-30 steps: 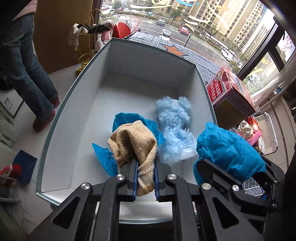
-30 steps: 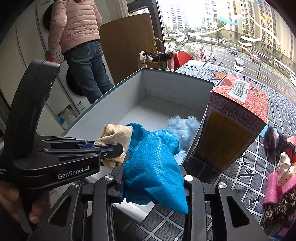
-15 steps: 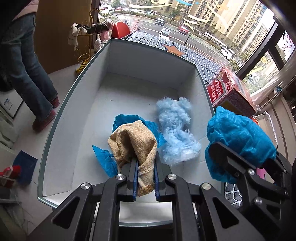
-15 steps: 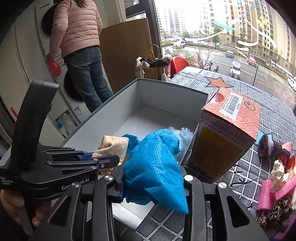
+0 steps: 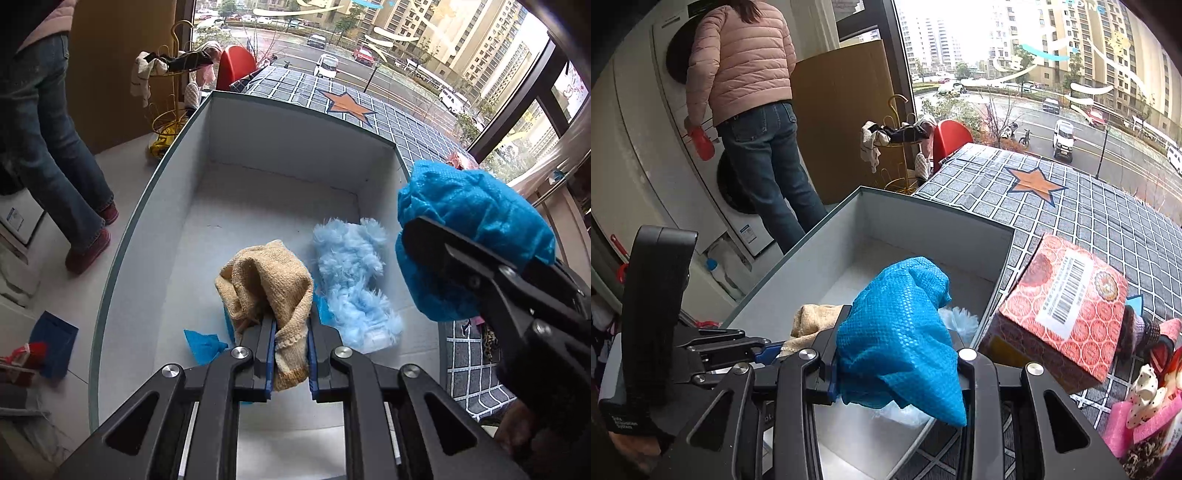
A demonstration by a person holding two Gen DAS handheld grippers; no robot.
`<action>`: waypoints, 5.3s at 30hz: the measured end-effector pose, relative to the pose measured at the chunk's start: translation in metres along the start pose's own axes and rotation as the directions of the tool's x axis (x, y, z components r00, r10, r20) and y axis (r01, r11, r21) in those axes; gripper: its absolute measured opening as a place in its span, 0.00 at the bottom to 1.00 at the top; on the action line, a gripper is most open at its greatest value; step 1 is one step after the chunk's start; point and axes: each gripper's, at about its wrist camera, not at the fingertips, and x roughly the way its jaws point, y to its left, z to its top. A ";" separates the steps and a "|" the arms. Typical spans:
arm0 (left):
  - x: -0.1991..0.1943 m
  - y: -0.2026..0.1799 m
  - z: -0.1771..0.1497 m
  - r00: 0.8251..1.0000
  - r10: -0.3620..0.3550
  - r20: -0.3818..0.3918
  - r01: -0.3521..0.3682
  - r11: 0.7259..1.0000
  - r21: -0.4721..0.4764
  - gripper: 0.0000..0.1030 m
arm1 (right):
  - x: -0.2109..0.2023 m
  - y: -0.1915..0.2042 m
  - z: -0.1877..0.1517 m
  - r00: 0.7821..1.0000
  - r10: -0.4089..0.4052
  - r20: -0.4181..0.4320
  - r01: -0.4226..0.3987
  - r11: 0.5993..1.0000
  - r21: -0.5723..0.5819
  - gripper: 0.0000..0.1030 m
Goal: Organize soft objects
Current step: 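Open both grippers to drop the mesh bag and towel into the box, then move both grippers back to the remaining items on the bed, then grasp the leopard-print fabric with the right gripper, then grasp the pink foam sponge with the left gripper while right gripper holds the leopard fabric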
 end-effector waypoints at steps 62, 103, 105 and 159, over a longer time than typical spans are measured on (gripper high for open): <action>0.088 -0.233 -0.134 0.991 -0.008 -0.131 0.076 0.850 0.521 0.88 | -0.114 -0.175 -0.254 0.865 -0.445 -0.232 0.501 0.795 0.341 0.98; 0.086 -0.224 -0.145 0.999 -0.035 -0.028 0.045 0.859 0.510 1.00 | -0.089 -0.225 -0.189 0.954 -0.291 -0.075 0.292 0.838 0.460 0.27; 0.088 -0.226 -0.140 0.998 -0.019 -0.056 0.045 0.860 0.509 1.00 | -0.099 -0.222 -0.201 0.948 -0.308 -0.078 0.308 0.829 0.467 0.27; 0.106 -0.272 -0.114 0.999 0.011 -0.043 0.011 0.870 0.493 0.49 | -0.153 -0.233 -0.268 0.905 -0.416 -0.092 0.399 0.751 0.526 0.29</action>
